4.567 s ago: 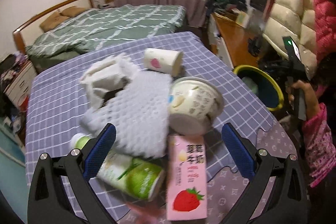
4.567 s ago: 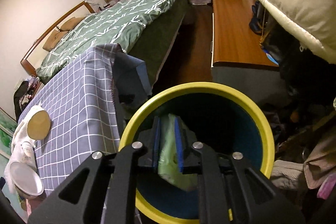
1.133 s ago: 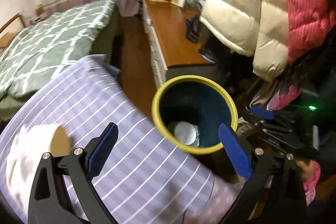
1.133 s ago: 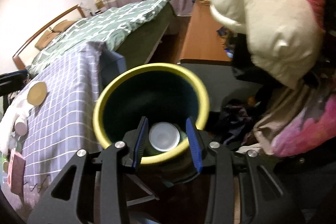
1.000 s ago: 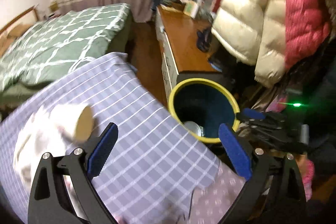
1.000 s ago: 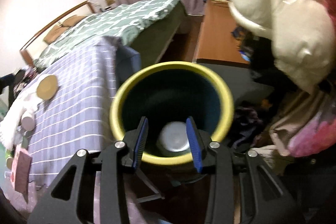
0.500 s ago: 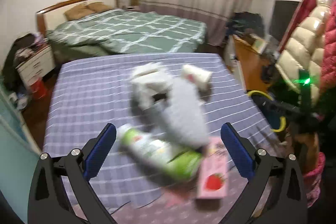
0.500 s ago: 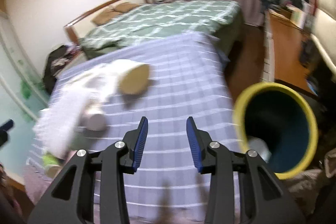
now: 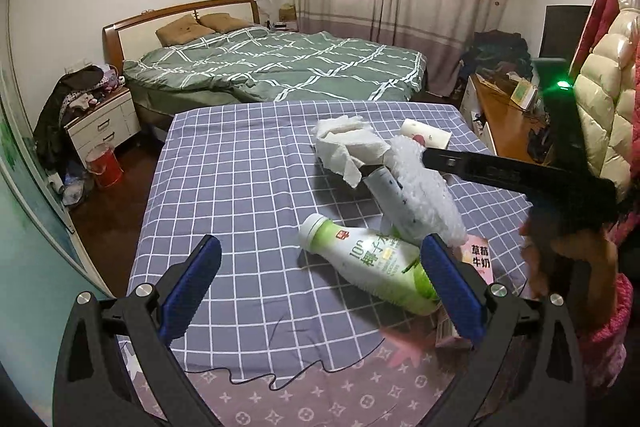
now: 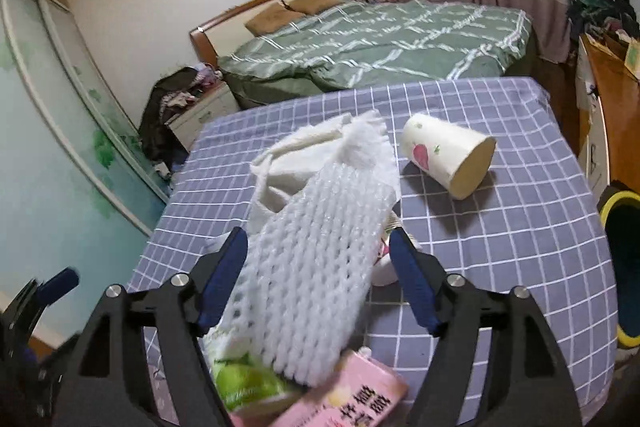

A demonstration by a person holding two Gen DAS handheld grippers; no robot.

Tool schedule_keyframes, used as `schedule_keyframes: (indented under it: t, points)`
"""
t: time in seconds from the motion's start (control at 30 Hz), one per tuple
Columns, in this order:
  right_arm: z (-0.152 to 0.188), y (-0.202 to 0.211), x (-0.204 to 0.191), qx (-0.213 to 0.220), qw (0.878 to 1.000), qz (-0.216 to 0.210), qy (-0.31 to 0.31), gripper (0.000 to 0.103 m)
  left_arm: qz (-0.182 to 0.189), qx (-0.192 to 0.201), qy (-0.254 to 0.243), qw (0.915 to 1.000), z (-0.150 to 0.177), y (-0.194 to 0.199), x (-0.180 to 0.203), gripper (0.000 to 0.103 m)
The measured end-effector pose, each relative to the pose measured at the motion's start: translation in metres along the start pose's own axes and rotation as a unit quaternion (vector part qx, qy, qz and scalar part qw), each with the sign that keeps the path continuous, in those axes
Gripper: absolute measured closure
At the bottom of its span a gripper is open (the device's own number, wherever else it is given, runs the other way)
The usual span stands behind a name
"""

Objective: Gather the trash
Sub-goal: 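Grasp the white foam mesh sleeve with the right tool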

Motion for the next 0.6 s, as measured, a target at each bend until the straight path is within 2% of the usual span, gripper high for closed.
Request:
schedule_keyframes:
  t: [0.13, 0.3, 0.33, 0.37, 0.43, 0.47, 0.5, 0.6]
  points:
    - [0.012, -0.021, 0.002, -0.034, 0.999, 0.008, -0.009, 0.032, 0.006, -0.006, 0.004, 1.0, 0.007, -0.002, 0.004, 0.005]
    - [0.02, -0.027, 0.008, -0.045, 0.999, 0.016, -0.012, 0.034, 0.015, -0.016, 0.006, 0.9998, 0.012, -0.009, 0.01, 0.005]
    - [0.022, -0.028, 0.01, -0.048, 0.999, 0.019, -0.011, 0.037, 0.017, -0.018, 0.006, 0.9997, 0.013, -0.01, 0.012, 0.005]
    - [0.023, -0.03, 0.014, -0.052, 0.998, 0.017, -0.013, 0.048, 0.018, -0.019, 0.007, 0.9996, 0.013, -0.011, 0.013, 0.005]
    - [0.026, -0.031, 0.016, -0.056, 0.998, 0.006, -0.022, 0.055, 0.02, -0.022, 0.007, 0.9995, 0.014, -0.015, 0.016, 0.005]
    - [0.026, -0.027, 0.018, -0.05, 0.998, 0.01, -0.022, 0.063, 0.021, -0.023, 0.006, 0.9995, 0.014, -0.015, 0.017, 0.005]
    - [0.024, -0.024, 0.02, -0.045, 0.999, 0.014, -0.022, 0.078, 0.02, -0.024, 0.005, 0.9995, 0.014, -0.016, 0.018, 0.005]
    - [0.018, -0.012, 0.026, -0.026, 0.999, 0.017, -0.026, 0.089, 0.021, -0.024, 0.004, 0.9995, 0.014, -0.016, 0.02, 0.005]
Point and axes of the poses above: each gripper's, at about its wrist camera, not at the fingertips, and y roughly against the way its jaws point, x to its right, z to its underside, the point moved 10 cm from there along -y, roughly the way its jaws point, and after that the axes turned 2 degrees about x, right-handed, at the moved point
